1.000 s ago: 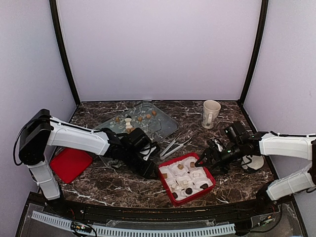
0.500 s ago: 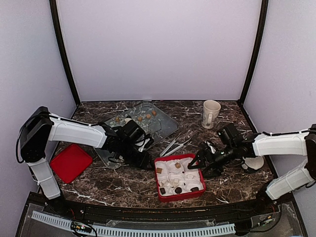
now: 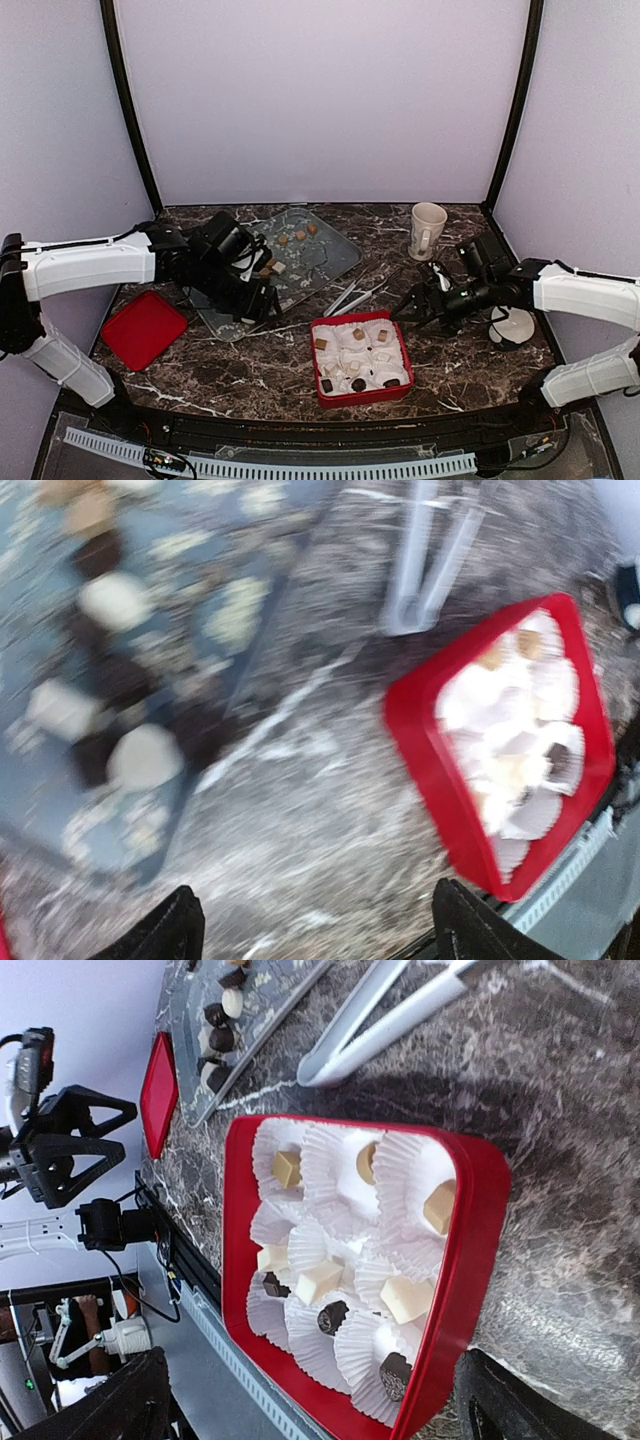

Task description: Pack the chocolate

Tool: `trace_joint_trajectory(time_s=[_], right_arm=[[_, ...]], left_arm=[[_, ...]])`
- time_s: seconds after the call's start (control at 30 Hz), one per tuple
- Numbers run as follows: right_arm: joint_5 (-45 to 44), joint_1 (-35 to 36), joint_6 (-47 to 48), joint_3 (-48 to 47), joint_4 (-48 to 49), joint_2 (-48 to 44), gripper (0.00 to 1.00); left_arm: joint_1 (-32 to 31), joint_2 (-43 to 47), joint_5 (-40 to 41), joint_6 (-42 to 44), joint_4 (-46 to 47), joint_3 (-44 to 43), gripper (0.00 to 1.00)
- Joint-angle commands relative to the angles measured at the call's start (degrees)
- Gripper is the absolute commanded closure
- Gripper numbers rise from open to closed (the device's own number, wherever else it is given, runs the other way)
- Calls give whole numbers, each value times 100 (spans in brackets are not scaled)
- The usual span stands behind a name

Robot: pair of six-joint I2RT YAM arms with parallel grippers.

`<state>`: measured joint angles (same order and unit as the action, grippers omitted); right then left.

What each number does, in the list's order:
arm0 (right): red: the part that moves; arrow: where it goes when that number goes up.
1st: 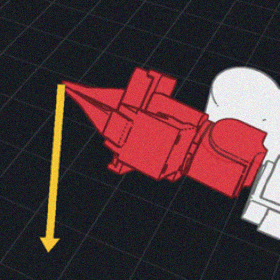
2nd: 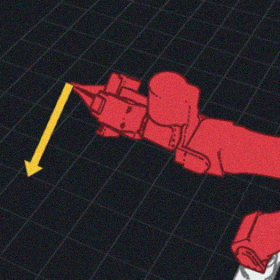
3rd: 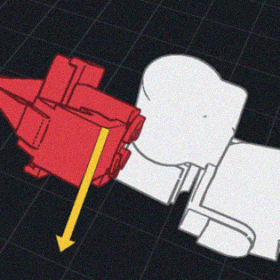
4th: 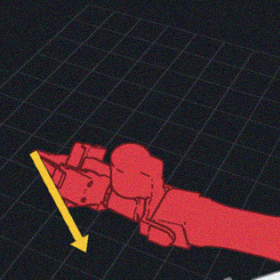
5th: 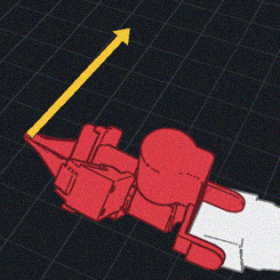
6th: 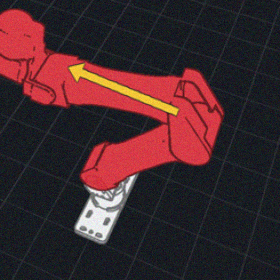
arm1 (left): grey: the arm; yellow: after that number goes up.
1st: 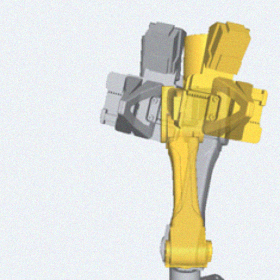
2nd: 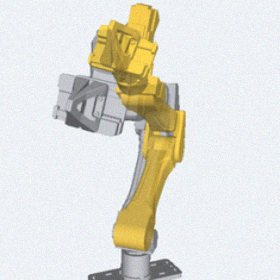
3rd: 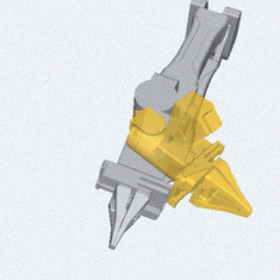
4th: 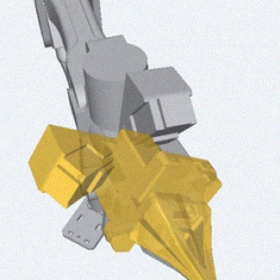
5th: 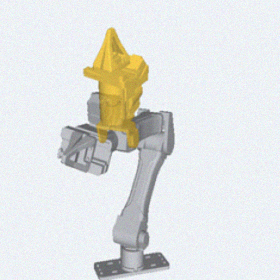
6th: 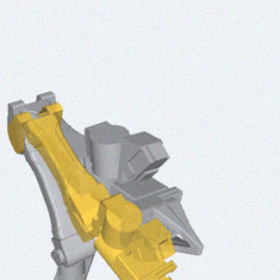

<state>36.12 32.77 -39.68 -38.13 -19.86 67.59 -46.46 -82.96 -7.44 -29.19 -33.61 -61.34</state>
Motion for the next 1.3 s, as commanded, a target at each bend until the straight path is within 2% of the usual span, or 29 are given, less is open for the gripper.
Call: trace_joint_trajectory(time_s=[0.0, 0.23, 0.47, 0.6, 0.87, 1.27], right_arm=[[-322, -188, 386, -471, -269, -327, 0], [-360, -265, 504, -733, -190, -313, 0], [-249, -285, 455, -737, -27, -190, 0], [-261, -296, 472, -749, -118, -234, 0], [-309, -351, 422, -616, -229, -424, 0], [-354, -403, 384, -619, -283, -439, 0]], left_arm=[[378, 453, 868, -440, -2091, 146, 19], [1006, 903, 1522, -697, -3046, 687, 21], [1696, 637, 1744, -298, -2501, 894, 23], [2033, 327, 1477, 5, -2010, 894, 34], [2559, -239, 1077, 364, -1180, 975, 47], [2774, -710, 834, 306, -717, 1150, 67]])
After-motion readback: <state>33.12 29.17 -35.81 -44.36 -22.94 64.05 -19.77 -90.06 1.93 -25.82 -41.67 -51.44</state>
